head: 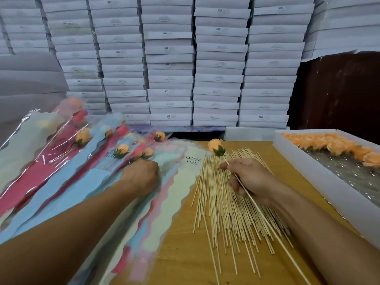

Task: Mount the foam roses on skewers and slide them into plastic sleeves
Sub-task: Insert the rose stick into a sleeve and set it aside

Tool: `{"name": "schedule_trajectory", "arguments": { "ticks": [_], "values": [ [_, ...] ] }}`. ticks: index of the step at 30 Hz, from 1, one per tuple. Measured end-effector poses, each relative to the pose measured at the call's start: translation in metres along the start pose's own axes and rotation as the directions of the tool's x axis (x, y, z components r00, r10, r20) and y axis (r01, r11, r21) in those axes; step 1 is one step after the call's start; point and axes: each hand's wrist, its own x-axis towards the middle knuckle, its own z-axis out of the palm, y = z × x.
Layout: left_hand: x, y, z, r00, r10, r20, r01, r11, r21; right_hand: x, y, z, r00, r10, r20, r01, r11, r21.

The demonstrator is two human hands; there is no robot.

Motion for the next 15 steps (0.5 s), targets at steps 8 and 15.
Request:
{"name": "schedule_trajectory", "arguments": {
  "ticks": [8, 15],
  "values": [
    [-0.022, 0.062, -0.057, 0.978, 0.167, -0.123, -0.172, 0.985, -0.032, 0.001, -0.004, 0.002, 0.973, 0.222, 0.068, -0.232, 0.938, 0.258],
    [-0.062, 0.122, -0.072, 0.949, 0.284, -0.134, -0.288, 0.958, -0.005, 0.007, -0.005, -0.006, 0.975, 0.210, 0.070, -0.221, 0.893, 0.392]
  ]
}}
